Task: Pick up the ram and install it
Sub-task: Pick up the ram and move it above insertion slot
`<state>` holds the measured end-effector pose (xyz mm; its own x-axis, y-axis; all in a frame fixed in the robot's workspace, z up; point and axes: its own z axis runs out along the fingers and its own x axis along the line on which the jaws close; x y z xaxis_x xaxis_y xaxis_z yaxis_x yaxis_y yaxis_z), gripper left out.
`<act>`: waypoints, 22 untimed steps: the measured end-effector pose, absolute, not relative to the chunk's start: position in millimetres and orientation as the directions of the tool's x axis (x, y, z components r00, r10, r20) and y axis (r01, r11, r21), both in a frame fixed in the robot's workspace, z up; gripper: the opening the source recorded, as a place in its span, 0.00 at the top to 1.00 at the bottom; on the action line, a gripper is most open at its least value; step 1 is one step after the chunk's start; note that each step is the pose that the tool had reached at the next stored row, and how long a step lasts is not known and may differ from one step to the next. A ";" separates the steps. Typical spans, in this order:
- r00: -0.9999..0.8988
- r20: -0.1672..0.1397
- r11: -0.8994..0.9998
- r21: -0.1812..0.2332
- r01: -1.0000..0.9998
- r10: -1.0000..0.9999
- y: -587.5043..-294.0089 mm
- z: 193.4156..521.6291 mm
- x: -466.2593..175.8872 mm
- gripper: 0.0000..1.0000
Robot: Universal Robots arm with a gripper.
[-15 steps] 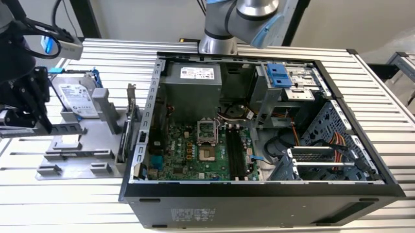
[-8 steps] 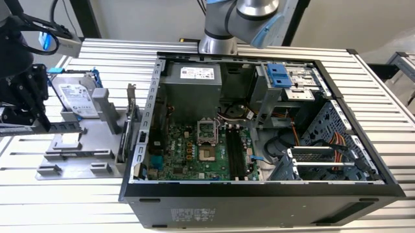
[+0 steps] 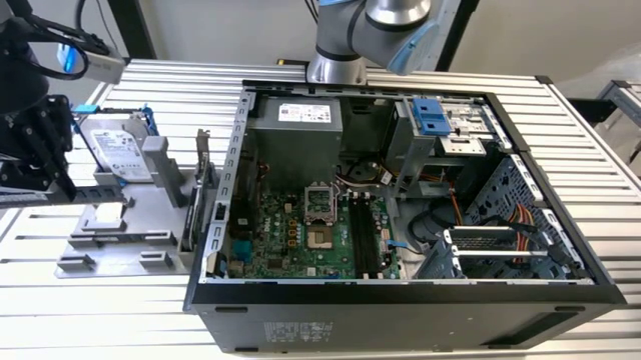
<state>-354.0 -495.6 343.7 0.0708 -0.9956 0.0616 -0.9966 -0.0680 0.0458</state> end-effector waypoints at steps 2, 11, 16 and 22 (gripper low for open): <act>0.071 0.062 -0.068 0.046 -0.997 -0.996 -495.6 345.0 -354.0 1.00; 0.071 0.062 -0.068 0.046 -0.997 -0.996 -495.6 350.2 -354.0 1.00; 0.071 0.062 -0.068 0.046 -0.997 -0.996 -495.6 354.0 -354.0 1.00; 0.071 0.062 -0.068 0.046 -0.997 -0.996 -495.6 357.7 -354.0 1.00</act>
<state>-354.0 -495.6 357.7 0.0707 -0.9956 0.0616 -0.9966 -0.0680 0.0459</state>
